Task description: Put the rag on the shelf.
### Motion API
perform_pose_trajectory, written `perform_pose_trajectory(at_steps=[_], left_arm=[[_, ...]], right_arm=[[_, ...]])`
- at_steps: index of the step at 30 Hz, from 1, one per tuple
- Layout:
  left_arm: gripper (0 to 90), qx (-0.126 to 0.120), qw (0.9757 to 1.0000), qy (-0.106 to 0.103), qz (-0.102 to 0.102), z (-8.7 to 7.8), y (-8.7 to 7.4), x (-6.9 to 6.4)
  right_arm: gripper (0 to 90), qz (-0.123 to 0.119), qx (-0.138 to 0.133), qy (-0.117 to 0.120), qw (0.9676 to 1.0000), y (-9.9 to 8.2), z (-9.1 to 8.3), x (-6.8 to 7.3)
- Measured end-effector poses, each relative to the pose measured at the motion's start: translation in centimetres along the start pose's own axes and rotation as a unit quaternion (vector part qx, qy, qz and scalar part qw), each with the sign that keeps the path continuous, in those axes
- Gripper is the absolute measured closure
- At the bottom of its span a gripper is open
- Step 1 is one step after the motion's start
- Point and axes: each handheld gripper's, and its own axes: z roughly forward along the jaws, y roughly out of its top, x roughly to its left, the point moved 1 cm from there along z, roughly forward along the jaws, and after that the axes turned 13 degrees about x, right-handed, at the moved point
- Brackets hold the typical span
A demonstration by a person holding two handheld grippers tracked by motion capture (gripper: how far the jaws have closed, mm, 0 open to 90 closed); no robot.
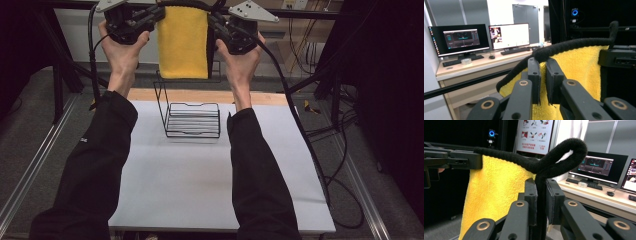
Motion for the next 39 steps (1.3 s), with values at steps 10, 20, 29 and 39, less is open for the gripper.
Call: perform_pose_trajectory(at_steps=[10,20,29,39], left_arm=[[82.8,0.016,0.9993,-0.032,-0.009,0.6,-3.8,0.4],[82.7,0.042,0.997,-0.065,0.001,-0.5,-6.6,-0.5],[82.3,0.04,0.9937,-0.101,0.029,-2.2,-7.4,-1.9],[81.6,0.07,0.9926,-0.081,0.057,-3.1,-9.3,-2.8]], right_arm=[[80.7,-0.02,0.028,0.008,0.9994,-2.2,0.1,0.5],[80.0,-0.011,0.059,0.036,0.9976,-5.1,-0.9,1.7],[80.0,-0.013,0.061,0.049,0.9968,-6.8,-2.0,2.3],[79.5,-0.022,0.08,0.063,0.9946,-8.3,-2.7,3.0]])
